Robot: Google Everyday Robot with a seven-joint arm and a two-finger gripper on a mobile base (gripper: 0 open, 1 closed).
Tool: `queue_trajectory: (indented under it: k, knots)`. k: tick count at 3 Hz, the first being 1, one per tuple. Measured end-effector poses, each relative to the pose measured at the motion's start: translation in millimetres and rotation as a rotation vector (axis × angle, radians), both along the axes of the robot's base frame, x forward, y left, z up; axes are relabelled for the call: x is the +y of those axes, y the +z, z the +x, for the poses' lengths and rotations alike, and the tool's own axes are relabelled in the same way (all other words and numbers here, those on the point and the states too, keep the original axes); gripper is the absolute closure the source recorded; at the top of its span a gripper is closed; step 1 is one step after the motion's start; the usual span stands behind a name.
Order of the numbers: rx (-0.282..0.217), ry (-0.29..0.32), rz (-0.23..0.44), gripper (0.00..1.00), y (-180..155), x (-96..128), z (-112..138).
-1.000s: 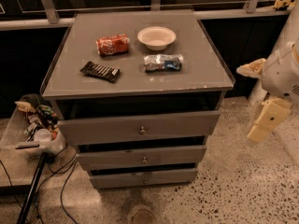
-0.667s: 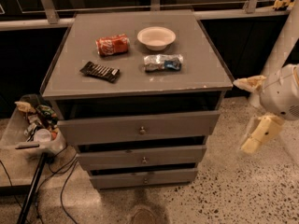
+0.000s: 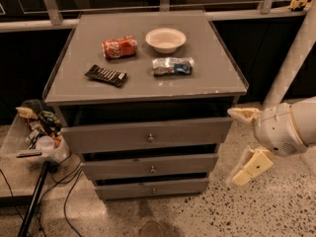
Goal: Open top drawer
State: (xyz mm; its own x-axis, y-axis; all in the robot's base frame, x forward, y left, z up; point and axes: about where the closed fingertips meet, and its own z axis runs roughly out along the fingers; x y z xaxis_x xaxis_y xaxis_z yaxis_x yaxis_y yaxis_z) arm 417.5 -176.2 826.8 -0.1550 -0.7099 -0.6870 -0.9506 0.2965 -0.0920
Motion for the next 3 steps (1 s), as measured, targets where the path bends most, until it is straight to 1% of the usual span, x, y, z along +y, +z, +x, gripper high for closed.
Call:
queue_trajectory:
  k: [1, 2, 3]
  knots:
    - [0.006, 0.006, 0.005, 0.00, -2, 3, 1]
    - [0.007, 0.036, 0.013, 0.00, -17, 21, 20]
    - [0.009, 0.028, 0.027, 0.00, -37, 34, 45]
